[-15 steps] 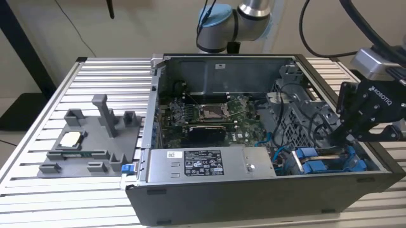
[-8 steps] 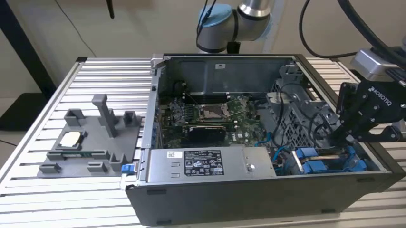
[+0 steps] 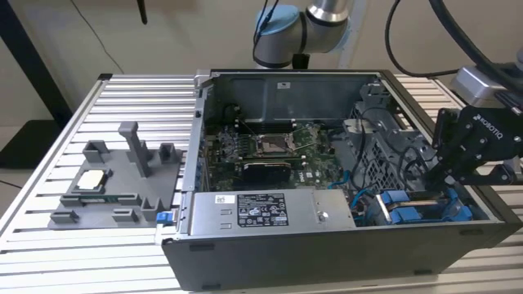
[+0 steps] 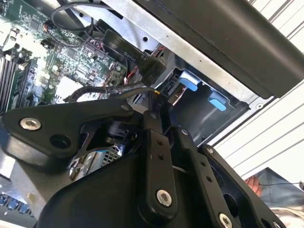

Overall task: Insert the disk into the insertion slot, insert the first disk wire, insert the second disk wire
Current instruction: 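Insert the first disk wire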

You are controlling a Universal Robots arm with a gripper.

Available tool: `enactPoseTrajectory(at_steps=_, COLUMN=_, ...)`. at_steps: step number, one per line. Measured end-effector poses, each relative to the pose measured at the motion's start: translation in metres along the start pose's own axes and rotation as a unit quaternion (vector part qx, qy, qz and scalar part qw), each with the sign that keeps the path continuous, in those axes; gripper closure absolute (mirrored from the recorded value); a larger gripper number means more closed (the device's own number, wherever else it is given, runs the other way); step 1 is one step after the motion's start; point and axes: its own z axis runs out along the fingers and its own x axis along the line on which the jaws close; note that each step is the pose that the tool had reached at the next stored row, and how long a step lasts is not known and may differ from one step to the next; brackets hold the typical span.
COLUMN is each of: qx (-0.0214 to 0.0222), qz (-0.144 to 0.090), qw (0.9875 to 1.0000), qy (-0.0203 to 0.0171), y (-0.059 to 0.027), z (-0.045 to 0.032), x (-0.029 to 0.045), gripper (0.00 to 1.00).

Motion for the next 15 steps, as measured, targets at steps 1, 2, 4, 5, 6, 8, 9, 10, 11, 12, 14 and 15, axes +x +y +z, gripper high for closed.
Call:
enactPoseTrajectory(at_steps=1, qx=0.0, qz=0.0, qw=1.0, qy=0.0, y=-0.0001, z=0.0003, x=0.0003, gripper=0.81)
enactPoseTrajectory(at_steps=2, qx=0.0, qz=0.0, qw=1.0, qy=-0.0001, y=-0.0001, z=0.0006, x=0.0007, gripper=0.81)
enactPoseTrajectory(at_steps=4, qx=0.0, qz=0.001, qw=1.0, qy=-0.0001, y=-0.0002, z=0.0012, x=0.0014, gripper=0.81)
enactPoseTrajectory(at_steps=5, qx=0.0, qz=0.001, qw=1.0, qy=-0.0001, y=-0.0003, z=0.0015, x=0.0019, gripper=0.81)
enactPoseTrajectory(at_steps=6, qx=0.0, qz=0.001, qw=1.0, qy=-0.0002, y=-0.0003, z=0.002, x=0.0023, gripper=0.81)
enactPoseTrajectory(at_steps=8, qx=0.0, qz=0.001, qw=1.0, qy=-0.0002, y=-0.0005, z=0.0027, x=0.0031, gripper=0.81)
enactPoseTrajectory(at_steps=9, qx=0.0, qz=0.002, qw=1.0, qy=-0.0003, y=-0.0006, z=0.0033, x=0.0032, gripper=0.81)
enactPoseTrajectory(at_steps=10, qx=0.0001, qz=0.002, qw=1.0, qy=-0.0003, y=-0.0006, z=0.0036, x=0.0033, gripper=0.81)
enactPoseTrajectory(at_steps=11, qx=0.0004, qz=0.002, qw=1.0, qy=-0.0004, y=-0.0007, z=0.0038, x=0.0033, gripper=0.81)
enactPoseTrajectory(at_steps=12, qx=0.0009, qz=0.002, qw=1.0, qy=-0.0005, y=-0.0008, z=0.004, x=0.0033, gripper=0.81)
enactPoseTrajectory(at_steps=14, qx=0.0024, qz=0.001, qw=1.0, qy=-0.0012, y=-0.001, z=0.0046, x=0.0033, gripper=0.81)
enactPoseTrajectory(at_steps=15, qx=0.0034, qz=0.001, qw=1.0, qy=-0.0015, y=-0.001, z=0.0049, x=0.0033, gripper=0.81)
